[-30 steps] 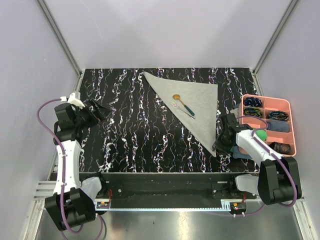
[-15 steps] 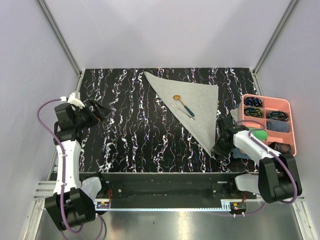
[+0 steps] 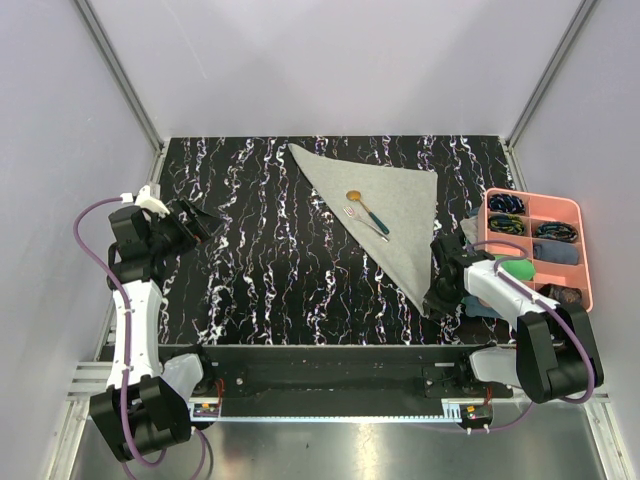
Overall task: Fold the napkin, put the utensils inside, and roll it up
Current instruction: Fold the napkin
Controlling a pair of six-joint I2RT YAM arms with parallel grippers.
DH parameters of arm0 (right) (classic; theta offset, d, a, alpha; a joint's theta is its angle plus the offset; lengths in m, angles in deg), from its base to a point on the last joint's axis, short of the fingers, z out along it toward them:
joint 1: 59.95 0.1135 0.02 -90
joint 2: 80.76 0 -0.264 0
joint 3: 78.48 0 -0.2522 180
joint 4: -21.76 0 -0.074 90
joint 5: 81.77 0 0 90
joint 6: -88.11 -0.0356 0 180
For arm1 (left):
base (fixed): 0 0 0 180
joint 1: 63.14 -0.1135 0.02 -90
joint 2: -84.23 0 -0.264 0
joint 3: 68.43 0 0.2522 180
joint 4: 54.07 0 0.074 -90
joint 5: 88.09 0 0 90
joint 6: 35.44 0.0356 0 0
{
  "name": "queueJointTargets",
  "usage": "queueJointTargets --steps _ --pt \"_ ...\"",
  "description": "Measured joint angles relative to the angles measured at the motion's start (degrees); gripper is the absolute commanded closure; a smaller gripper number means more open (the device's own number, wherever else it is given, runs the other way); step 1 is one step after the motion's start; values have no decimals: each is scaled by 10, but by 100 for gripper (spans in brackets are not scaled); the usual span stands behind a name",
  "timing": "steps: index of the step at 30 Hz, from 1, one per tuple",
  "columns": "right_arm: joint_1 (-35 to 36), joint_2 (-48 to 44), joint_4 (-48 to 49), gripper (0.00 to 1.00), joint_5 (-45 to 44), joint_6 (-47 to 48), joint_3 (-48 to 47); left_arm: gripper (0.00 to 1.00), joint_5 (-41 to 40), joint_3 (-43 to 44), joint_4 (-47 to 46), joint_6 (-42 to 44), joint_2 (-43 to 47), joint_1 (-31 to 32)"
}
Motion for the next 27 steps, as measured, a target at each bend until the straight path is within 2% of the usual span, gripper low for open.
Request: queueJointTargets --steps 5,10,16,27 --pt "1 0 0 100 0 0 -3 1 0 0 0 0 0 0" --pt "1 0 -6 100 -2 7 -28 1 1 0 0 0 0 0" --pt "3 13 -17 100 -20 38 -116 1 1 0 0 0 0 0" --pt "28 210 9 100 -24 111 -331 1 1 0 0 0 -1 0"
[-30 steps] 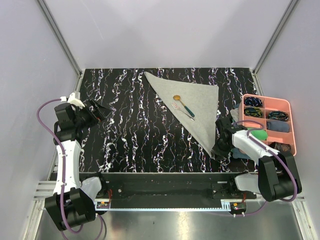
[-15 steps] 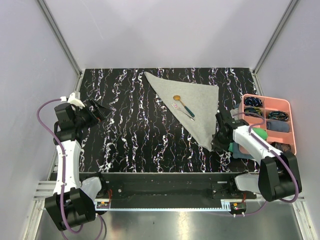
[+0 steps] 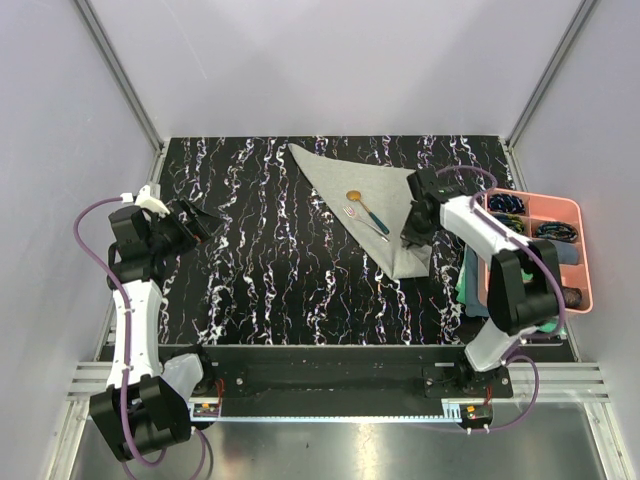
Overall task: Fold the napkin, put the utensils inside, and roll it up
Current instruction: Fold the napkin
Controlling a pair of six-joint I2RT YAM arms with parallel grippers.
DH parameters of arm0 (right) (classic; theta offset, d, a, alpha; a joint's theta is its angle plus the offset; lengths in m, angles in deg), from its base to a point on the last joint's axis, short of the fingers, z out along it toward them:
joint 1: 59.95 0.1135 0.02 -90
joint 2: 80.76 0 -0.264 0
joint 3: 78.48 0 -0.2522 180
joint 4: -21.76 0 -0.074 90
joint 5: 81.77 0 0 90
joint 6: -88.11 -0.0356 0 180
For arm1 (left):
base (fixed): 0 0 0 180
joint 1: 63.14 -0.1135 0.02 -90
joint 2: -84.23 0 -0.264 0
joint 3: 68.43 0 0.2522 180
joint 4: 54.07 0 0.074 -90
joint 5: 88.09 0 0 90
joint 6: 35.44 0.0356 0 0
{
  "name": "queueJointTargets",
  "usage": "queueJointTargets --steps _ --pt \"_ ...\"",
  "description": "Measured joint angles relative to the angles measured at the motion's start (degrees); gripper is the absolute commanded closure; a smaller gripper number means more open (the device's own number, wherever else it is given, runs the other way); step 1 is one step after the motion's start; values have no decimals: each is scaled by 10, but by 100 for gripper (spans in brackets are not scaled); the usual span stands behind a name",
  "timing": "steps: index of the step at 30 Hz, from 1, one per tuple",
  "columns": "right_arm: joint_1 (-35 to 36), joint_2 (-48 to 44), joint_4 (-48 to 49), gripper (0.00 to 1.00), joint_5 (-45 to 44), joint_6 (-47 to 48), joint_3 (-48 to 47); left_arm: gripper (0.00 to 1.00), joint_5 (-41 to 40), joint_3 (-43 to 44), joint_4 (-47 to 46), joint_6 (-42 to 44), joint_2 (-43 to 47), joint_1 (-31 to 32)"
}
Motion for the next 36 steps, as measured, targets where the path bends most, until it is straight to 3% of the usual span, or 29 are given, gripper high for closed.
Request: queueJointTargets --steps 22,29,36 --pt "63 292 39 100 9 52 -352 1 2 0 -1 0 -16 0" --pt "78 331 41 100 14 58 -408 1 2 0 -1 0 -21 0" --pt "88 323 49 100 15 58 -389 1 2 0 -1 0 -22 0"
